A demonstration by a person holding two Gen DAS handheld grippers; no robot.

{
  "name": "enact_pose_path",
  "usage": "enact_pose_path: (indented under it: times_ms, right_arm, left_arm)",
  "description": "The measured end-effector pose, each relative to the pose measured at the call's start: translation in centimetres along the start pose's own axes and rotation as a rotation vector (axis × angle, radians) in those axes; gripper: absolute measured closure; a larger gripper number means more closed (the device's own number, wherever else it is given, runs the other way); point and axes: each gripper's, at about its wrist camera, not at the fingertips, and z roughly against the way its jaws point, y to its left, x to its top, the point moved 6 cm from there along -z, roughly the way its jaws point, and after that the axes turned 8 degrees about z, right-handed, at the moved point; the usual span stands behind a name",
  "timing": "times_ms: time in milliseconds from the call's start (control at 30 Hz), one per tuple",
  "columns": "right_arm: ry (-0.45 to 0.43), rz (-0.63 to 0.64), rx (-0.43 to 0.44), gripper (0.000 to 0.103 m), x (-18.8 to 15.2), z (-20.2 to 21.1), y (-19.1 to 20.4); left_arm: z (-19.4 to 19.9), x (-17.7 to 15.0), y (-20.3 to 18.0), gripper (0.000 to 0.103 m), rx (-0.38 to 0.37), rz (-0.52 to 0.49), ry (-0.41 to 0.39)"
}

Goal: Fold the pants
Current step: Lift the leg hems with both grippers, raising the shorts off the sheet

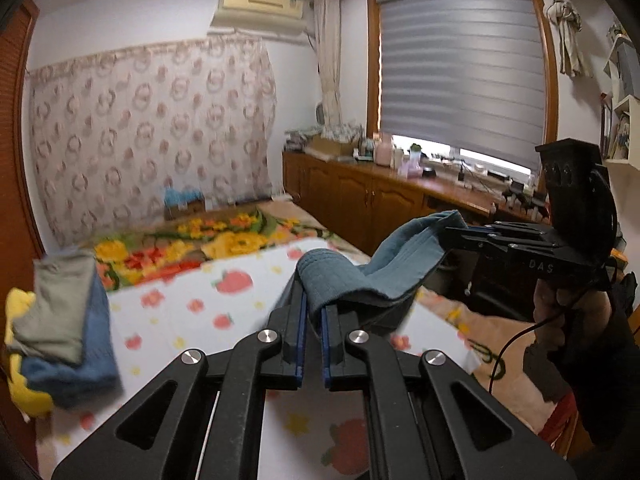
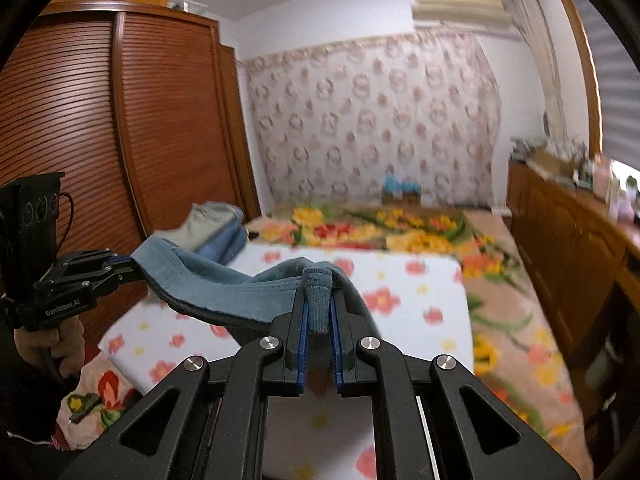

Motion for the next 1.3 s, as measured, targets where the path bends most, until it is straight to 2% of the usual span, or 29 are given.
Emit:
enact_pose_path:
  times_ms: [200,333,400,533,600,667,700,767,867,1067,1200,1300]
  right_arm:
    - [-0.075,0.062,0.025,0.094,2.9,2.2,2.2]
    - [-0.093,0.112,0.033,0.094,3.8,2.2,3.2]
    - [-0.089,0.133,0.037,0.094,4.6,1.3,3.4]
    - [-0.067,0.175,0.000,0.094,5.5,-3.1,1.9]
    - [-0.071,0.164,-0.013,0.094,7.1,-5.8,0.7]
    - [-0.105,0.160,-0.037,0.094,8.8,-7.1,0.2]
    - [-0.107,0.146,-0.038,0.094,9.3,-7.9,0.1]
    - [-0.092,0.123,-0.018,0.094,9.1,-9.2,0.2]
    - [-0.050,0.146,-0.009,0.094,6.9,-9.9,1.4]
    - [0.117,0.149,0.055,0.094,-0.1,-12.0,3.5]
    - [0.177,0.137,0.090,0.094,-2.5,-12.3,4.5]
    - [0.194,0.125,0.110,0.094,-2.9,-11.9,4.8]
  left_arm:
    - [3.3,2.8,0.8,0.096,0.042,-0.018,-0.081]
    - [3.3,3.4,2.0,0.097,0.061,-0.014,-0.093]
    - [2.6,3.9,3.2,0.097,0.082,-0.012,-0.093]
    - [0.0,6.1,6.2,0.097,0.137,-0.030,-0.112]
    - [-1.1,8.7,8.3,0.097,0.188,-0.045,-0.166]
    - [-1.1,10.2,9.6,0.097,0.206,-0.034,-0.205]
    - [-1.2,10.3,10.1,0.097,0.213,-0.023,-0.200]
    - [-1.4,9.5,10.6,0.097,0.206,-0.006,-0.178]
    - [-1.8,6.2,11.1,0.097,0.211,-0.010,-0.122]
    - [-3.4,-2.1,11.8,0.097,0.195,0.050,0.039]
    - [-2.9,-5.0,11.0,0.097,0.176,0.082,0.085]
    - [-1.9,-6.1,10.1,0.097,0.174,0.086,0.092]
